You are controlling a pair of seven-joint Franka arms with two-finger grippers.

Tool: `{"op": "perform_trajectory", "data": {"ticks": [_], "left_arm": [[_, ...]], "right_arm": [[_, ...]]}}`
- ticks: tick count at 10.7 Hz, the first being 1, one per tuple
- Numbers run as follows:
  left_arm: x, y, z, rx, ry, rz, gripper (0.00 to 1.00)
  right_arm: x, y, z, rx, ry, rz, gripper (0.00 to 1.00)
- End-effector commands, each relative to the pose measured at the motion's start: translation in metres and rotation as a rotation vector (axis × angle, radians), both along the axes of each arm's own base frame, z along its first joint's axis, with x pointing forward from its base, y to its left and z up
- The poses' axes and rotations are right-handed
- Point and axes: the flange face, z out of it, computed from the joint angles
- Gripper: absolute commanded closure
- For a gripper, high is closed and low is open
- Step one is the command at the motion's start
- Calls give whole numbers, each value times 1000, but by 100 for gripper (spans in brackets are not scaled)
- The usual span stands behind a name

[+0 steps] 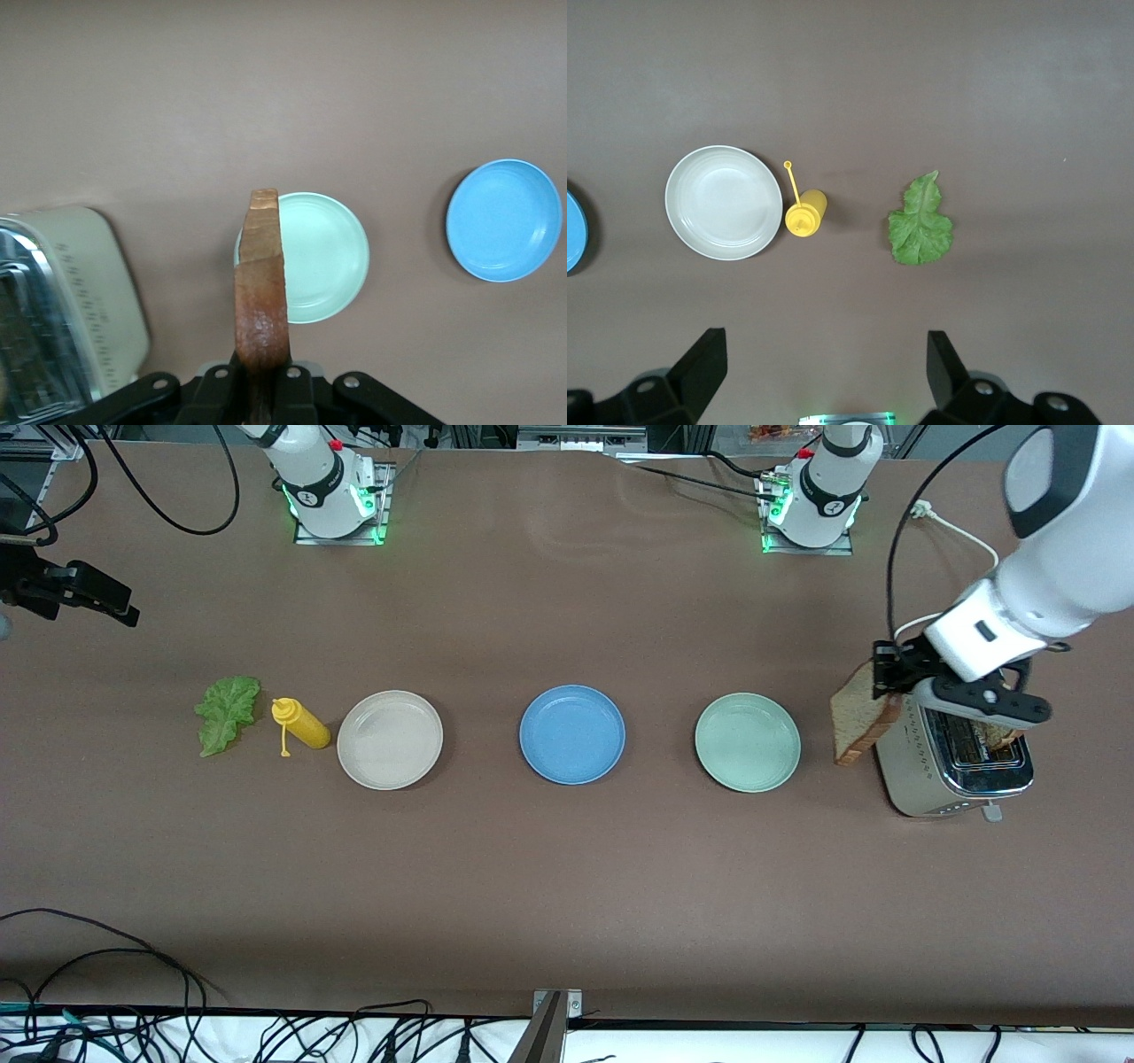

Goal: Make sandwich in blue plate with both arms
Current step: 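Carry the bread slice over the blue plate with the left gripper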

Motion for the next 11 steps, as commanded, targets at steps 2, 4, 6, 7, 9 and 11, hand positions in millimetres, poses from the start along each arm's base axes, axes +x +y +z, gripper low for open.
{"op": "perform_trajectory", "data": {"ticks": [2, 4, 6, 7, 9, 11], "left_arm": [[10, -79, -36, 11, 58, 20, 100], [13, -119, -48, 25, 69, 22, 100], [7, -161, -61, 5, 97, 59, 100], [9, -177, -65, 1, 84, 90, 100], [4, -218, -80, 22, 92, 127, 100], [1, -259, -93, 24, 93, 185, 100]], "right_arm": [[1, -1, 6, -9, -8, -4, 0], [1, -1, 6, -10, -8, -4, 0], [1, -1, 6, -10, -8, -4, 0], [1, -1, 6, -10, -8, -6, 0], [1, -1, 5, -10, -8, -6, 0], [5, 0, -1, -10, 0, -7, 0]]}}
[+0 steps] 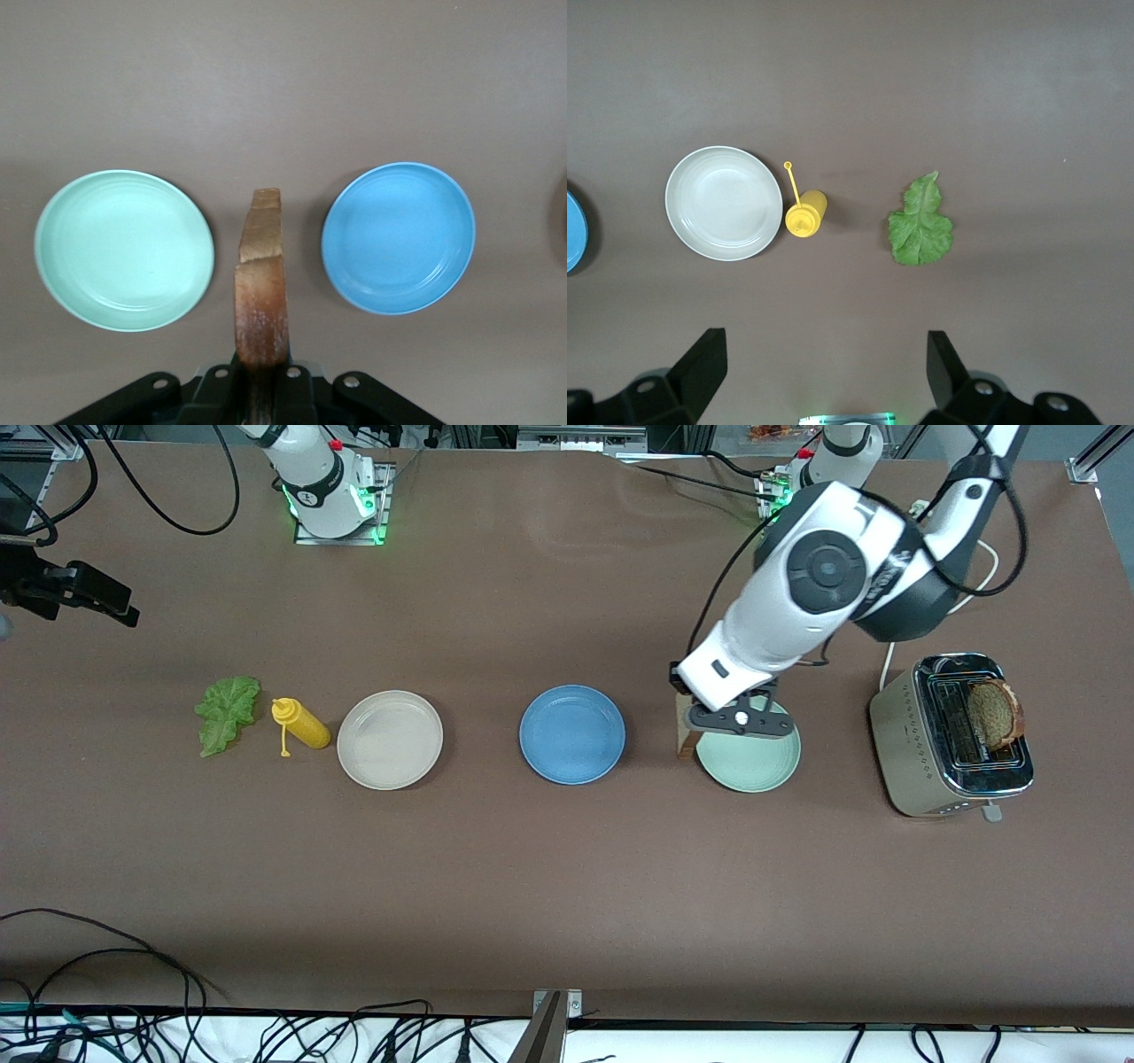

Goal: Make sandwich in blue plate with both arms
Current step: 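Carry the bread slice over the blue plate with the left gripper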

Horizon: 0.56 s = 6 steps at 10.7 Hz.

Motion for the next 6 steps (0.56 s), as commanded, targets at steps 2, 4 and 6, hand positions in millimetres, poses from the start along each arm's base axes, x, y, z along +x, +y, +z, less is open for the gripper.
{"op": "perform_trajectory", "data": {"ticks": [2, 4, 6], "left_arm": [[2, -71, -25, -23, -15, 124, 100], [-4, -93, -41, -49, -1, 146, 100], [-14, -113, -63, -54, 28, 140, 100]], "right_arm": [[6, -1, -2, -7, 1, 2, 0], [11, 1, -9, -4, 5, 4, 0], [11, 1, -12, -2, 14, 4, 0]]}}
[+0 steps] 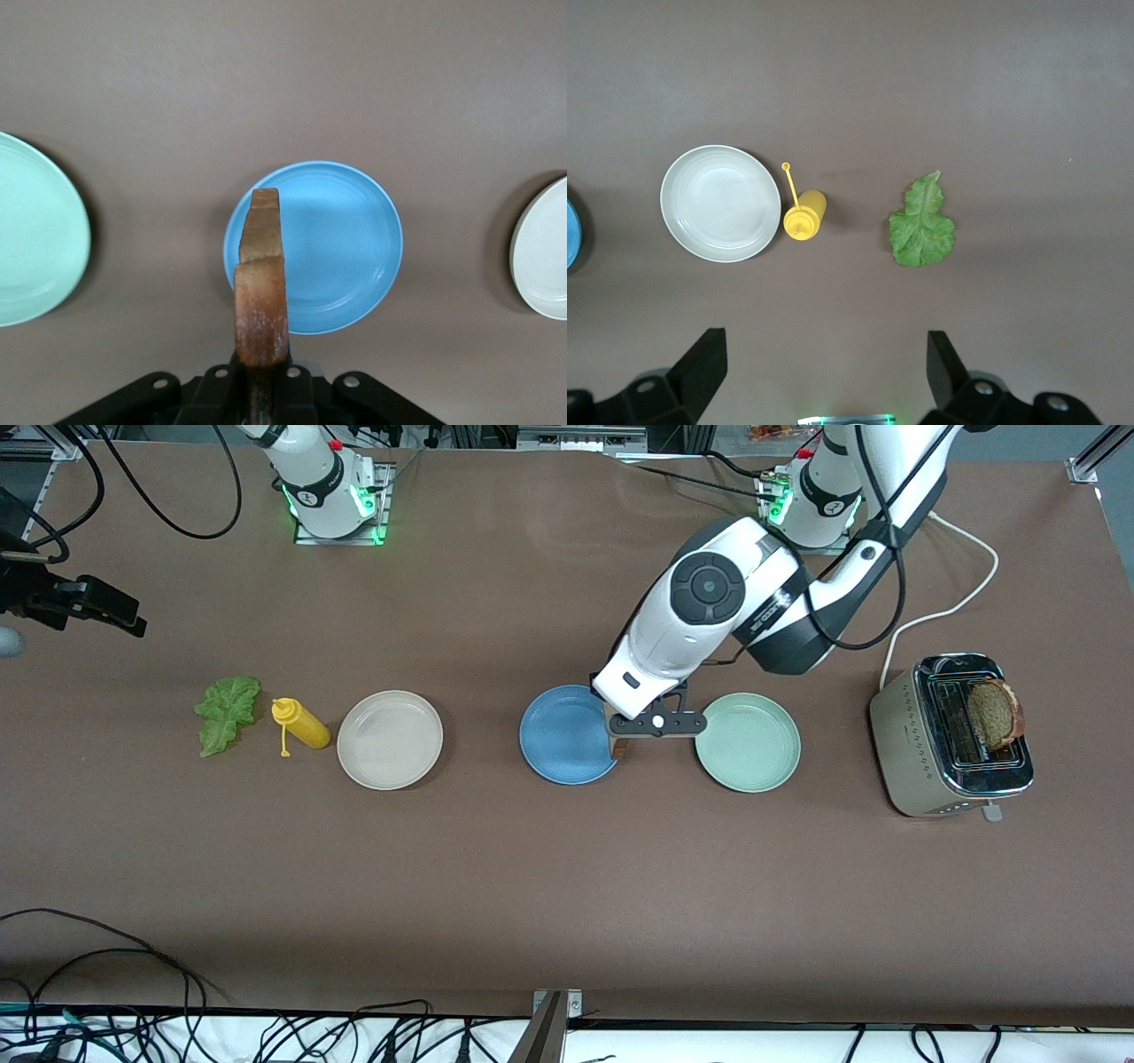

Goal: Make sandwich in blue plate with both arms
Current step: 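Carry the bread slice over the blue plate with the left gripper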

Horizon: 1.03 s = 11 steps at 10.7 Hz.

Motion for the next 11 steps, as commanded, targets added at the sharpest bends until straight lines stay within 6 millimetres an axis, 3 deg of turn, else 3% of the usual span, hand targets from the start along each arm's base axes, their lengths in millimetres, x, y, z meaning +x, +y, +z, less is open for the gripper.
{"op": "perform_trajectory", "data": {"ticks": [1, 4, 11], "left_arm": [[-1, -29, -23, -14, -6, 28, 100], [-18, -61, -49, -6, -17, 33, 100], [-38, -99, -106, -22, -43, 52, 100]], "right_arm": [[2, 0, 2, -1, -2, 2, 0], [3, 1, -1, 1, 6, 6, 0], [4, 1, -11, 0, 30, 3, 0]]}}
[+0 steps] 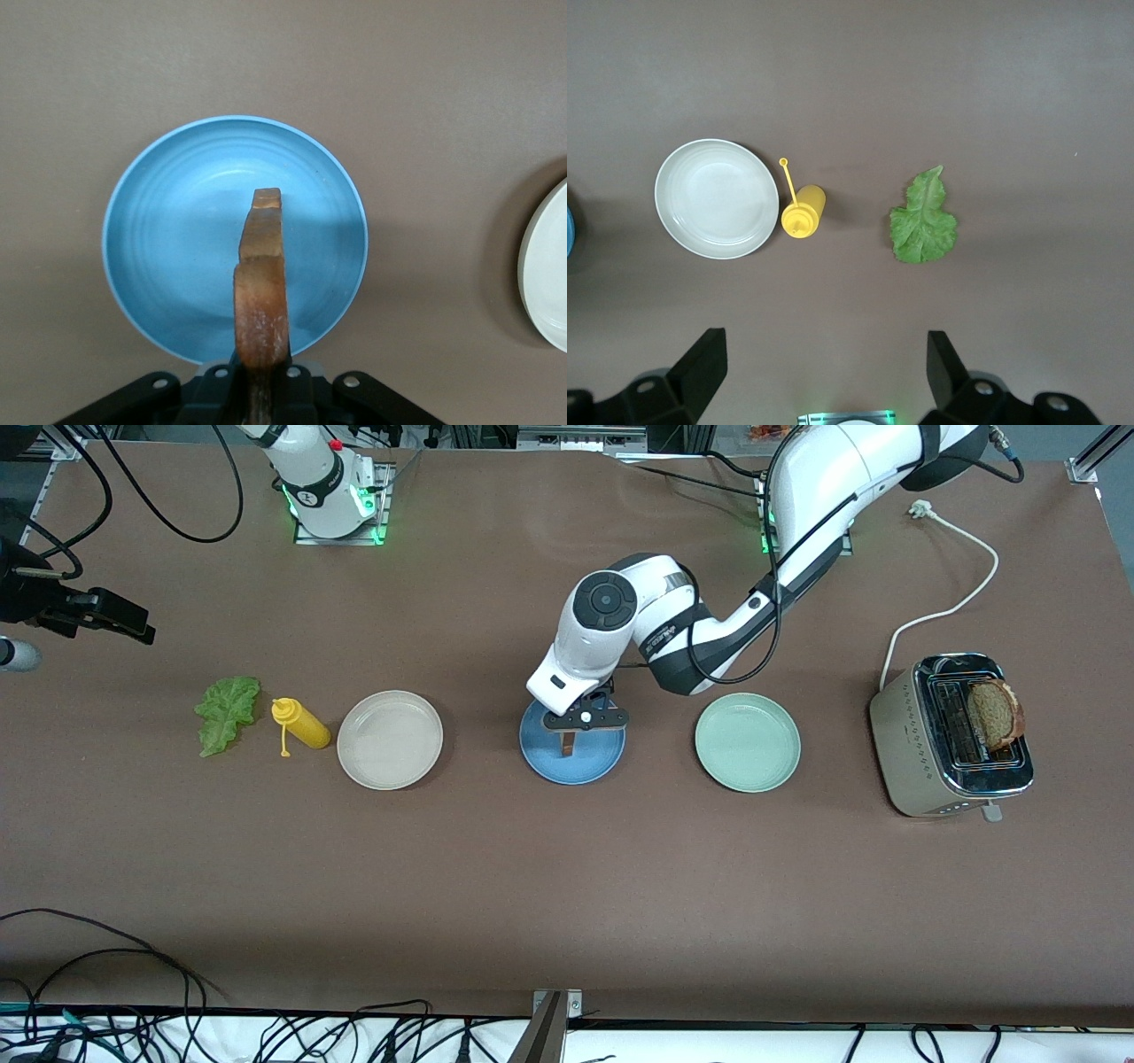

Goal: Make sandwich in blue plate with both arms
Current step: 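Carry the bread slice over the blue plate with the left gripper, then lower the bread onto the blue plate while the right gripper reaches lettuce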

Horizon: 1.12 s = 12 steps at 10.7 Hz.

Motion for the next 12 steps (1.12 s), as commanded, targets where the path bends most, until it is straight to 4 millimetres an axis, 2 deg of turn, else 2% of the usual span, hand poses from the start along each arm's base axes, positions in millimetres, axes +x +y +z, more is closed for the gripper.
{"op": "perform_trajectory", "data": {"ticks": [1, 5, 6, 7, 10, 12], "left_arm": [[2, -15, -10, -37, -14, 12, 100], [3, -17, -20, -61, -8, 28, 100], [3, -17, -20, -61, -9, 27, 65], [4, -17, -20, -61, -12, 19, 1], [10, -10, -15, -59, -22, 19, 0], [10, -3, -5, -21, -23, 4, 0]], "right_arm": [[-2, -1, 3, 1, 4, 0, 0], [-1, 1, 1, 0, 7, -5, 0], [0, 1, -1, 0, 10, -5, 0], [1, 3, -3, 0, 16, -4, 0], [3, 1, -10, -1, 26, -8, 0], [5, -1, -24, -6, 54, 1, 0]]}}
